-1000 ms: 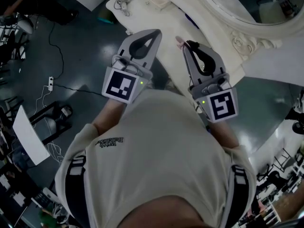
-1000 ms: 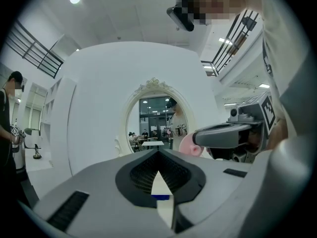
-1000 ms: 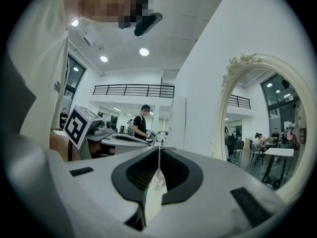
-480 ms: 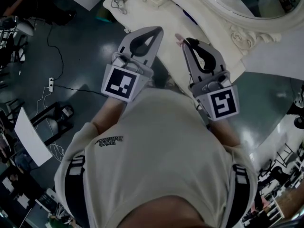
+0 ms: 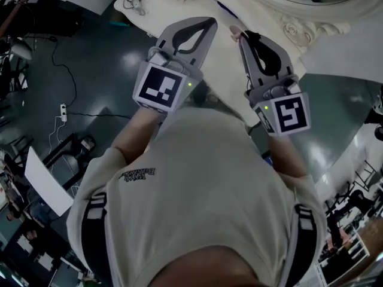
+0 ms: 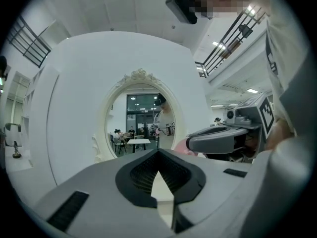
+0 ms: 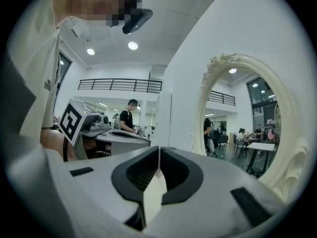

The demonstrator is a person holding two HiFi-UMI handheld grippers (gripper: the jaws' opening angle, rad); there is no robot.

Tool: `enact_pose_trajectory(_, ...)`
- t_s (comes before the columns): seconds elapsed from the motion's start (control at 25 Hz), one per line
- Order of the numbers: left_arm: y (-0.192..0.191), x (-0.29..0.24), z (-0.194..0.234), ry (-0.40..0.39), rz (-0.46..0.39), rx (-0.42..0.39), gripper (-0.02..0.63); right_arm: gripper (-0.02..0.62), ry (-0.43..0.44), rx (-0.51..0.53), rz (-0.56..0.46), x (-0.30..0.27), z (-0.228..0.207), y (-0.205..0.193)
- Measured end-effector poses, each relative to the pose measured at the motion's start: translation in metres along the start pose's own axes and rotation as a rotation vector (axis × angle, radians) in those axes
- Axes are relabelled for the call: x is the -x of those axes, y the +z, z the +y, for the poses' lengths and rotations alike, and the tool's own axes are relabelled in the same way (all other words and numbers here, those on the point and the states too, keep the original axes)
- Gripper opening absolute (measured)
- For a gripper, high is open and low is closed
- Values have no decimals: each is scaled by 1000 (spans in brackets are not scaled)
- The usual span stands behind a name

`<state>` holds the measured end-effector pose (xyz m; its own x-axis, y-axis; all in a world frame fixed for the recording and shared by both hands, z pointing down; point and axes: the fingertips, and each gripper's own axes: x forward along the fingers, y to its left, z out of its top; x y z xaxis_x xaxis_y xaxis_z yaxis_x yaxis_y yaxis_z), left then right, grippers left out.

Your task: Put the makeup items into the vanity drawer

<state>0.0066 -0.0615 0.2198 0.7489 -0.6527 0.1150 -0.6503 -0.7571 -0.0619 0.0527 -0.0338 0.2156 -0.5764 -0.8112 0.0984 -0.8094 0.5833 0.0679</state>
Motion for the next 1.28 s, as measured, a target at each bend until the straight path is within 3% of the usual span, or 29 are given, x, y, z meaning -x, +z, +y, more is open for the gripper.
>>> enact_pose_trajectory(0.24,-20,-45,-18,-91,15,-9,14,9,-85,-49,70,5,-39,-36)
enact_pose_trajectory(0.72,-124,-129,-48,-228,239,55,14,9,-212,-115,285,8,-106,-151)
enact_pose_trajectory(1.28,-270,-166,-91,-336,528,126,14,9,-208,-262,535,20,-120,-292)
